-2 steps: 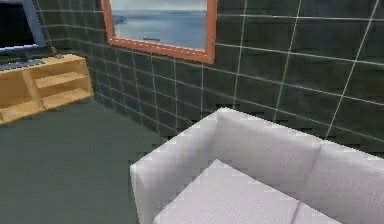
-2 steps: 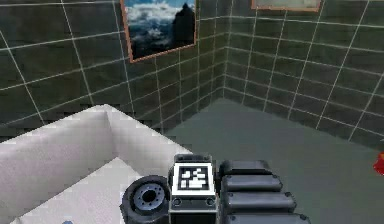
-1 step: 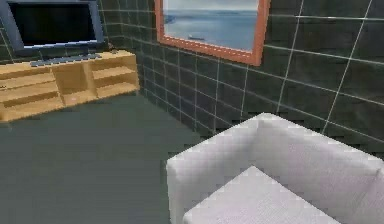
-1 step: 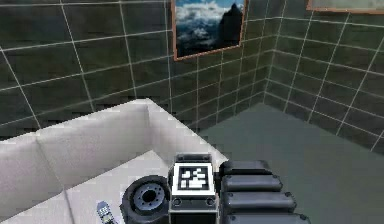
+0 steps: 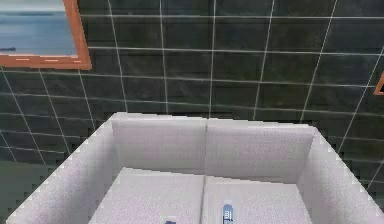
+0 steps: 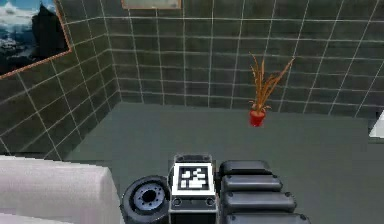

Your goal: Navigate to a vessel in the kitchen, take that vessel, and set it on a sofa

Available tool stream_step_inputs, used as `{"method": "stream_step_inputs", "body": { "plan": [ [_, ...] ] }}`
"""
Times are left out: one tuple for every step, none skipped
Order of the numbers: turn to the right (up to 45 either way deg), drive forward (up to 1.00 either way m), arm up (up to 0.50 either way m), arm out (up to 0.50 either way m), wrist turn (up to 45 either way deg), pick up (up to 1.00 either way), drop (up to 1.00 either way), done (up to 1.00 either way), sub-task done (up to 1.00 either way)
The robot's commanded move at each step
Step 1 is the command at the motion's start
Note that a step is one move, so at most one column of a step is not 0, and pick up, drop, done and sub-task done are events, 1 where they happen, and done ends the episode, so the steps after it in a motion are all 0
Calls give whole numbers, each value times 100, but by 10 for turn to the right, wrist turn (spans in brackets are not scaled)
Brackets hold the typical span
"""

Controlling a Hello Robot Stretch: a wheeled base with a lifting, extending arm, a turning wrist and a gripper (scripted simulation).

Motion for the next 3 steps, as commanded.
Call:
{"method": "stream_step_inputs", "body": {
  "plan": [
    [60,0,0,0,0,0,0,0,0],
    [0,20,0,0,0,0,0,0,0],
    [-450,0,0,0,0,0,0,0,0]
  ]
}}
